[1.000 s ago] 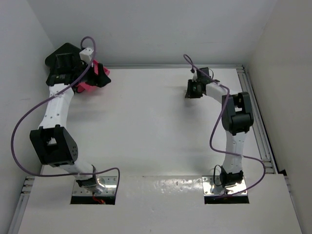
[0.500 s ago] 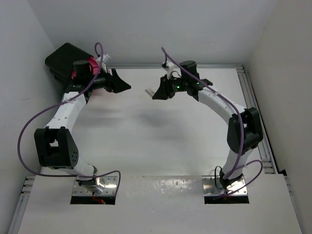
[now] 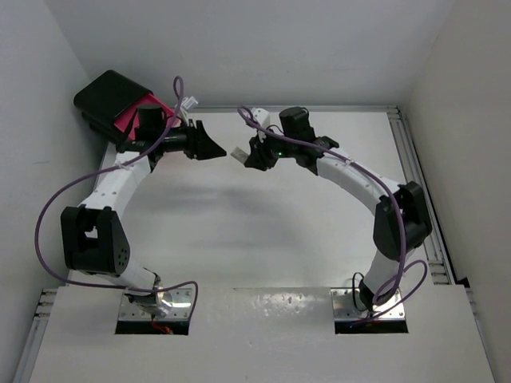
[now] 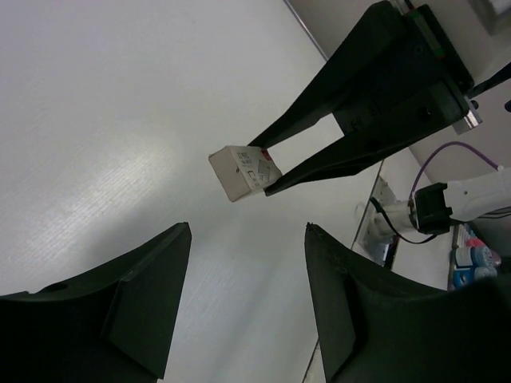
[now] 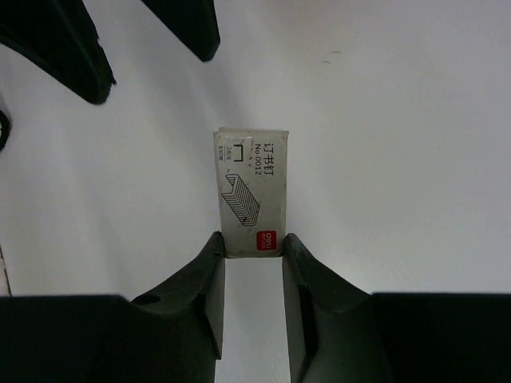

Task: Sort the stationery into containers
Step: Pass the stationery from the right arm to the left

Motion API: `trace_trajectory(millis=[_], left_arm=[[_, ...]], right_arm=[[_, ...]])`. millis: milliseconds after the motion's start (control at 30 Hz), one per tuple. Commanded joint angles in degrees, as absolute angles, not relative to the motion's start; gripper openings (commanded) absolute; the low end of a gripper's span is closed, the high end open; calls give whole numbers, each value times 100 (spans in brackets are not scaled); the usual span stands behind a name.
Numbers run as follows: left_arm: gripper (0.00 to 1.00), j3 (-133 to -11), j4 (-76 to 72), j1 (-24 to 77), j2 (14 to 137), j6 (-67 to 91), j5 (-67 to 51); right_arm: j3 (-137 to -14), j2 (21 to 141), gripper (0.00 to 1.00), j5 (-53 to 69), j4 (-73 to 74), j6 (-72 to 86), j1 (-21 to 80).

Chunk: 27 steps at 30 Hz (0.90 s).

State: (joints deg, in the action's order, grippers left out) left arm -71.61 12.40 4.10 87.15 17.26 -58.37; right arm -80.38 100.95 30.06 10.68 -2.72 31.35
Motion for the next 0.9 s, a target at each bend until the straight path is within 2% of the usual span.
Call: trace_trajectory(millis=[0, 400, 467, 500, 533, 567, 600, 667, 700, 867], left_arm=[[65, -7067, 1362, 580, 8736, 1670, -6012], [65, -7154, 1380, 598, 8833, 1714, -6082], [67, -7338, 1668, 554, 8833, 1155, -6108], [72, -7513, 2453, 510, 8903, 734, -6178], [74, -8141, 3096, 423, 8982, -784, -6161], [75, -8565, 3894, 387, 9096, -1722, -6092], [76, -9013, 5442, 300, 9349, -3472, -5917], [76, -9973, 6961, 211, 9579, -4941, -5697], [75, -10176, 7196, 98, 9571, -5810, -5652], [73, -9785, 7515, 167, 9046, -7336, -5511]], right_arm=[[-8024, 9730, 0, 2751, 642, -711, 3278], [-7901, 9580, 0, 2742, 501, -1081, 3568], [-7919, 9554, 0, 2751, 606, -1203, 3577], [-7936, 9562, 0, 2760, 659, -1239, 3577], [-7945, 9554, 0, 2751, 790, -1283, 3577], [-7945, 9528, 0, 2777, 852, -1405, 3568], [-7919, 9519, 0, 2786, 922, -1467, 3551], [-7832, 9449, 0, 2882, 1072, -1660, 3507], [-7805, 9422, 0, 2952, 1185, -1739, 3489], [-7682, 9308, 0, 3400, 1371, -2267, 3481]])
